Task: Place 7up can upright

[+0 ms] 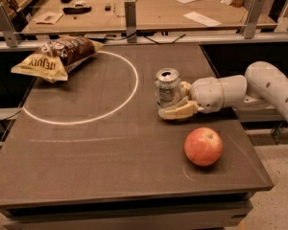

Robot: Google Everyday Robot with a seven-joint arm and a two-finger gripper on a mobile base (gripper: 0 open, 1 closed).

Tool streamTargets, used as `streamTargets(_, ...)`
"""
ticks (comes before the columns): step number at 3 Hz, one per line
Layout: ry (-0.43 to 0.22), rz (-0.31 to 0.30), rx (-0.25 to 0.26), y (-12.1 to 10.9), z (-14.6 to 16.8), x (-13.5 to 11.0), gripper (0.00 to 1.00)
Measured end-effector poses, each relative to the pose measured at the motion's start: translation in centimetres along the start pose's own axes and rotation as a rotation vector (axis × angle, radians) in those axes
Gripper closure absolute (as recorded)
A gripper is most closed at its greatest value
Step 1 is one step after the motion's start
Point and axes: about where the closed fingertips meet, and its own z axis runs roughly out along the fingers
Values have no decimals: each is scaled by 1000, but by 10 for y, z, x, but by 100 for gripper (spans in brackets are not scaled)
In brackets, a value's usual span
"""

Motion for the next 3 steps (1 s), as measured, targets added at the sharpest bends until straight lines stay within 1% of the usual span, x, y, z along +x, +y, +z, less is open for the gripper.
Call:
streamTargets(1, 2, -7, -10, 0, 1, 0, 13)
streamTargets(2, 10, -21, -18, -1, 1, -5, 0)
streamTargets(3, 9, -56, -3, -6, -7, -21, 0)
